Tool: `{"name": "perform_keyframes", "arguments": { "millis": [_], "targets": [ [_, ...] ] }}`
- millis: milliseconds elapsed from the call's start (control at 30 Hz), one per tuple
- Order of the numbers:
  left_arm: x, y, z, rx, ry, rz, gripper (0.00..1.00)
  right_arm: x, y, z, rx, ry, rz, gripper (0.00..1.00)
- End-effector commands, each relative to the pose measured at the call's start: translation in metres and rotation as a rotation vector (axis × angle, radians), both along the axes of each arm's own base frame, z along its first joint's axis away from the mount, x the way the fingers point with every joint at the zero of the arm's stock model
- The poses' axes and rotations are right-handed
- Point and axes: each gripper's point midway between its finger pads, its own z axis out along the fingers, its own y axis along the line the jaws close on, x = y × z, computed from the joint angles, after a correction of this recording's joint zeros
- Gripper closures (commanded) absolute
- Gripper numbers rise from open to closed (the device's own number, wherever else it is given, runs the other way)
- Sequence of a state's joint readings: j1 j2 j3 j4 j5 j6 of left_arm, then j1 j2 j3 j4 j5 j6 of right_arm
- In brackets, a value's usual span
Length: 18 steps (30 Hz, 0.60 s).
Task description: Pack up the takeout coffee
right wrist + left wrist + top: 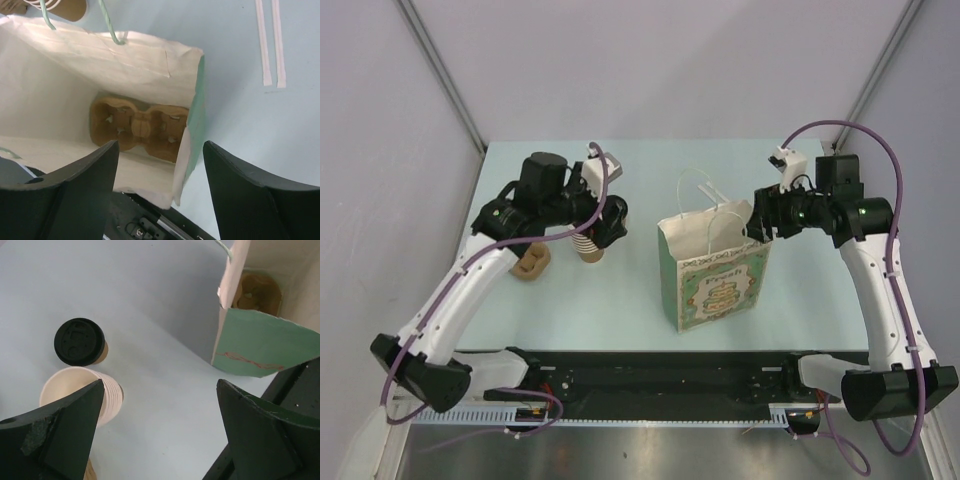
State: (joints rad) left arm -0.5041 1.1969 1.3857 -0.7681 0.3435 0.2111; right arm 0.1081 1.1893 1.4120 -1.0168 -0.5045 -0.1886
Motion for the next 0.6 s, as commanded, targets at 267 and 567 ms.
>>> {"name": "perform_keyframes", "arguments": {
  "millis": [267,567],
  "targets": [
    [0.112,0.000,-0.010,0.279,0.030,0.168,0.01,-0.013,-0.001,0.005,0.016,0.022,0.020,0.67],
    [0.166,0.005,-0.046,0.347,0.178,0.231,0.01,-0.019,0.006,0.010,0.044,0.015,0.027,1.00]
  ]
}}
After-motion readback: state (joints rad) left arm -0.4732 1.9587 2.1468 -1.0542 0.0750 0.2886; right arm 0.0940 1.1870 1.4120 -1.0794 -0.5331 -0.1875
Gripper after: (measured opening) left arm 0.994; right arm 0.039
